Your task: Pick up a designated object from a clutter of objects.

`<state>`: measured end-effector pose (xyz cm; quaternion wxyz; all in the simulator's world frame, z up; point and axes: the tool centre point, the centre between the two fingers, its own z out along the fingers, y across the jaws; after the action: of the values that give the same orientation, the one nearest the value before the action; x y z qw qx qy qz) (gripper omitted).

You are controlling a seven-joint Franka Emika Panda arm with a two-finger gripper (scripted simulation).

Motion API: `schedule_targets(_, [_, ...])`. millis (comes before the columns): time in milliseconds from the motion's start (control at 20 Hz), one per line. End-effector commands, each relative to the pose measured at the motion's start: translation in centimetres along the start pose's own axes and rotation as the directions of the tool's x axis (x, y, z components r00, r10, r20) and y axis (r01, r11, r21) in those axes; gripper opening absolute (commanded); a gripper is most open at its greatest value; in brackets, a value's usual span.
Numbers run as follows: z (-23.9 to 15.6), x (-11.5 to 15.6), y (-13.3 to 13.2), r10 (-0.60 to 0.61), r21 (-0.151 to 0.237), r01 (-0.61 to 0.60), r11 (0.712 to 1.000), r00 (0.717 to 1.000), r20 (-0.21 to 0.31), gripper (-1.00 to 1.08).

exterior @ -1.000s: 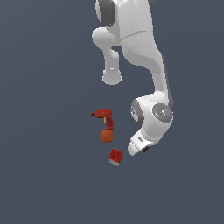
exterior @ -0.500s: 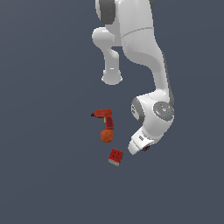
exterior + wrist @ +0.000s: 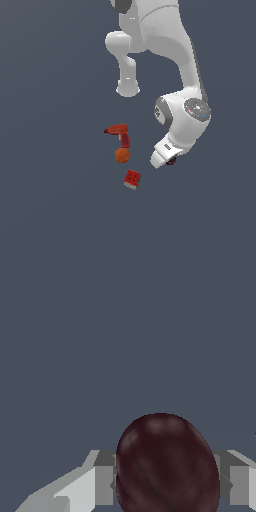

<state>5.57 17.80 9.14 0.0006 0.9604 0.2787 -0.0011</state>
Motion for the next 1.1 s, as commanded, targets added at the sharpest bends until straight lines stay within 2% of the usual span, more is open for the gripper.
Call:
schedule_targets(0, [-2.3, -0.2, -0.6, -0.001, -0.001, 0.001, 1.0, 1.0, -0.002, -1.0])
schedule_targets(1050, [-26.5, -1.9, -7.2, -0.002, 0.0, 0.002, 1.0, 1.0, -0.002, -1.0])
